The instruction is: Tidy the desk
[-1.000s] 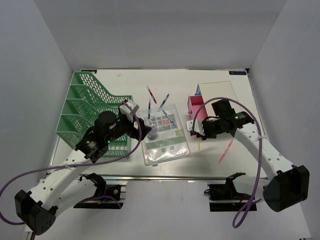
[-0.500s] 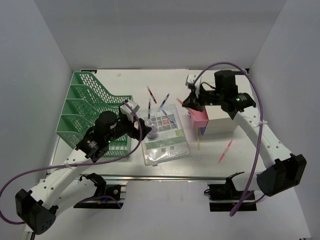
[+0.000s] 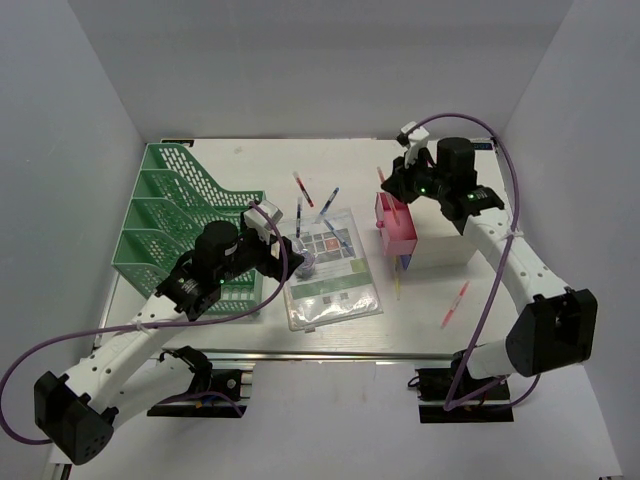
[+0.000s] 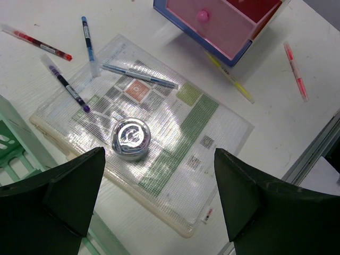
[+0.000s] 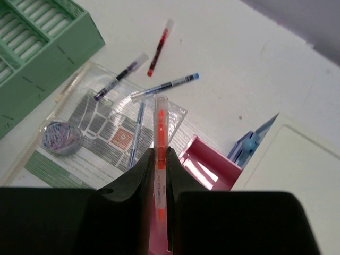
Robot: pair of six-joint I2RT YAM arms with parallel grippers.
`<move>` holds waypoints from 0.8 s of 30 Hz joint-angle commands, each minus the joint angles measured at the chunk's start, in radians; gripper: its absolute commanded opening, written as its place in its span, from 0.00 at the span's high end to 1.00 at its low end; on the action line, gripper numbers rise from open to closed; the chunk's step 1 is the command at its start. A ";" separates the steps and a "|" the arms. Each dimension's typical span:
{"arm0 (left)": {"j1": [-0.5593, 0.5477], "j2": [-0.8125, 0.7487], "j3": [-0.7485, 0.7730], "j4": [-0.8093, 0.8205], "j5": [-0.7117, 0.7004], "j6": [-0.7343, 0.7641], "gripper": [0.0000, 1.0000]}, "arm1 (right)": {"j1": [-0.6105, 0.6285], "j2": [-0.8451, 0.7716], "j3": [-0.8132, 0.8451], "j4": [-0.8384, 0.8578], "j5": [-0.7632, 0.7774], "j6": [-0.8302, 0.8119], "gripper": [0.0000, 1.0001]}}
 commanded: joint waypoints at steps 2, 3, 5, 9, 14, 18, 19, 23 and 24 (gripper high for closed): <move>0.003 -0.007 -0.009 0.015 0.003 0.012 0.07 | -0.014 0.020 -0.043 0.052 0.092 0.063 1.00; 0.003 -0.007 -0.009 0.017 0.003 0.012 0.07 | -0.020 0.027 -0.058 0.060 0.107 0.063 1.00; 0.003 -0.009 -0.010 0.014 0.004 0.012 0.06 | -0.022 0.037 -0.067 0.049 0.115 0.065 1.00; 0.003 -0.004 -0.013 0.020 0.016 0.010 0.07 | -0.036 0.052 -0.038 -0.020 0.097 0.053 0.70; 0.003 0.043 -0.010 0.044 0.075 -0.008 0.07 | -0.053 0.003 -0.003 -0.083 0.055 0.023 0.51; -0.023 0.109 -0.012 0.107 0.116 -0.047 0.10 | -0.069 -0.067 0.022 -0.112 0.037 0.011 0.64; -0.034 0.149 -0.003 0.110 0.113 -0.056 0.12 | -0.071 -0.106 0.020 -0.118 0.037 0.001 0.71; -0.057 0.250 0.046 0.074 0.124 -0.084 0.22 | -0.086 -0.225 -0.039 -0.172 0.146 0.003 1.00; -0.057 0.258 0.057 0.057 0.115 -0.076 0.24 | -0.100 -0.248 -0.050 -0.202 0.140 -0.054 1.00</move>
